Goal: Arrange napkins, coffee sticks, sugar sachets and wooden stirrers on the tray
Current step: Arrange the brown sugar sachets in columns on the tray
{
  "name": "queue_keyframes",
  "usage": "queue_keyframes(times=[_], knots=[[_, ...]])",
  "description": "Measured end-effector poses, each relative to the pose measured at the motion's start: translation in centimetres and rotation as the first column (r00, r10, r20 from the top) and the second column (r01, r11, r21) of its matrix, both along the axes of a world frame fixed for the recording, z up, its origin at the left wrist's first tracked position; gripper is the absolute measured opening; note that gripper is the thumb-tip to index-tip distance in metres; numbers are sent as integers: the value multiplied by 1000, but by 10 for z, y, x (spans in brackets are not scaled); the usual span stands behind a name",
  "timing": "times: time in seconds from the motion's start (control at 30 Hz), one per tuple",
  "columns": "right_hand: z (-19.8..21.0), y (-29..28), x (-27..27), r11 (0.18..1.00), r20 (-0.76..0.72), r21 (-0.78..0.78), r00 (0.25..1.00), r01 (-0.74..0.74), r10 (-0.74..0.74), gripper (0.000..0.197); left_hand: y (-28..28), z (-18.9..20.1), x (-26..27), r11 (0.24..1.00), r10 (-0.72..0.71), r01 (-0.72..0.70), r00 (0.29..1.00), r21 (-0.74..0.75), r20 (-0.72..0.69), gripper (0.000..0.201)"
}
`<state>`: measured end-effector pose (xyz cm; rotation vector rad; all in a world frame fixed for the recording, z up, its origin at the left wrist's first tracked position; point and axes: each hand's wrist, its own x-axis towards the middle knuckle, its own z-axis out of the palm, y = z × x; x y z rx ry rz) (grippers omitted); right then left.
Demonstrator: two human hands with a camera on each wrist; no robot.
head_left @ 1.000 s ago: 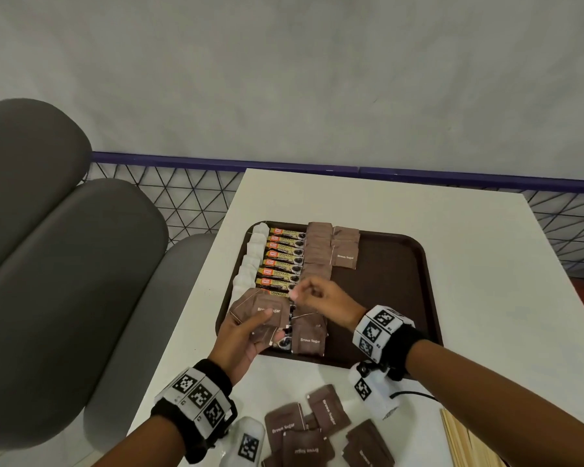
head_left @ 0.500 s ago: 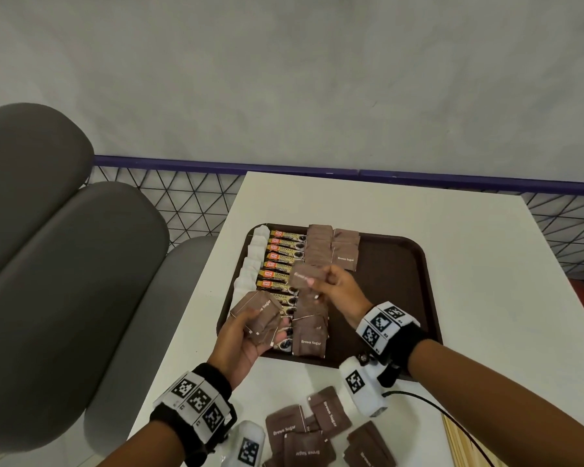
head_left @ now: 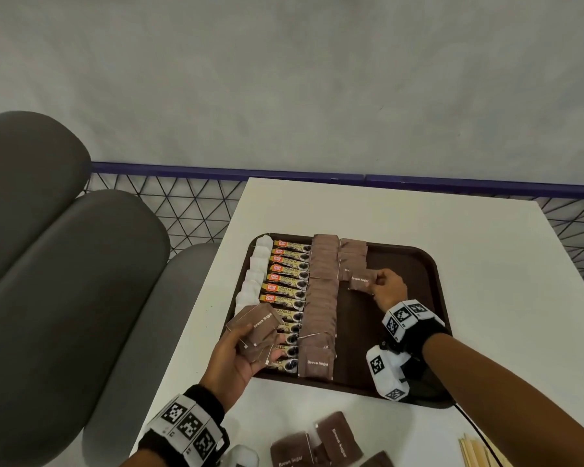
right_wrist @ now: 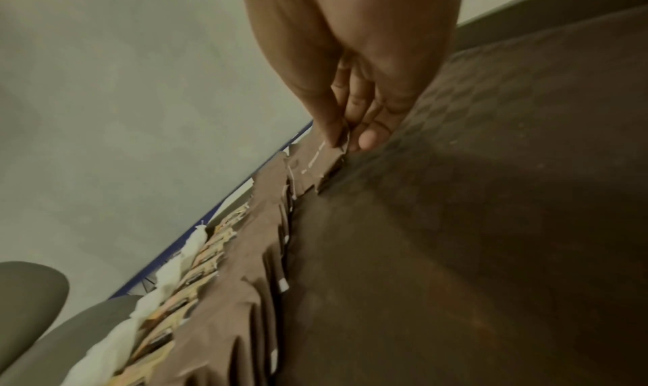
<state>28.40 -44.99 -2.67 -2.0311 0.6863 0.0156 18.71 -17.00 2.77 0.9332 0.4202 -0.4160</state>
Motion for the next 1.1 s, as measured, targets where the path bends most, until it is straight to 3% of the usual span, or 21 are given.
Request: queue_keyframes(times=[0.3, 0.47, 0.7, 0.9, 1.1], knots=[[-9, 13, 20, 990, -77, -141, 997, -8, -3, 14, 9, -8, 6, 1000, -25, 25, 1000, 18, 1, 34], [-13, 17, 24, 993, -42, -115, 998, 32, -37, 15, 8, -9, 7, 999, -25, 24, 1000, 32, 16, 34], [-11, 14, 12, 994, 84, -95, 996, 46, -38, 39, 7, -7, 5, 996, -41, 36, 997, 85, 60, 37], [4, 30, -14, 989, 228, -84, 964, -119, 135, 26, 2, -1, -1, 992, -48, 35, 994, 123, 99, 31], [29, 69, -51, 899, 306, 167, 888, -405, 343, 6, -5, 6, -9, 988, -69, 52, 991, 147, 114, 31]])
